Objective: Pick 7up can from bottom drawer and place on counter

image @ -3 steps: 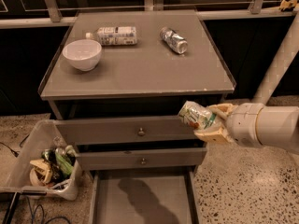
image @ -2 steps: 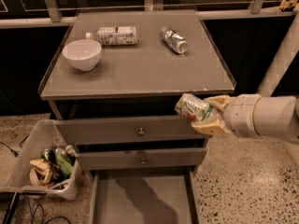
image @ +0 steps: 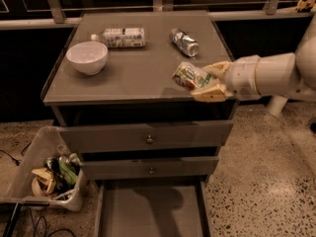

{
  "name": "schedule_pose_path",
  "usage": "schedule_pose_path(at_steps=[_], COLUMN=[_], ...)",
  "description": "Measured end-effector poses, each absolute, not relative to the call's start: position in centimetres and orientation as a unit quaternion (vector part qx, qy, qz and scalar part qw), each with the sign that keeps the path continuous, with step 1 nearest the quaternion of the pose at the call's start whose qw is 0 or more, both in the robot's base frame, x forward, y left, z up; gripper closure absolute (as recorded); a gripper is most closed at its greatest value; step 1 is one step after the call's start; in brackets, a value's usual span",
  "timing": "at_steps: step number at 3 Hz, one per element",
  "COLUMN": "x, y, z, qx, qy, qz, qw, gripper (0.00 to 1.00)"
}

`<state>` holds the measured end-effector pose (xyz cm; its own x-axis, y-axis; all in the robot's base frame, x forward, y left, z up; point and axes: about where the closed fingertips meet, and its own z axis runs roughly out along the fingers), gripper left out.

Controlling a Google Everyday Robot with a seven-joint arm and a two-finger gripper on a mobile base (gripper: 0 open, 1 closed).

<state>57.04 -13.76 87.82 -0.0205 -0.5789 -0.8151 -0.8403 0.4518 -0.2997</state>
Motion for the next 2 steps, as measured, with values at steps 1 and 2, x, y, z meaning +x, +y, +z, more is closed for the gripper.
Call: schedule_pose_path(at_steps=[1,2], x=[61.6,65.9], y=[-11.6,-9.0], z=[89.2,89.2], qx=[-0.503,-0.493], qy=[0.692,0.691], qz=[0.196,0.248], qw=[0.479,0.467], gripper=[1.0,1.0])
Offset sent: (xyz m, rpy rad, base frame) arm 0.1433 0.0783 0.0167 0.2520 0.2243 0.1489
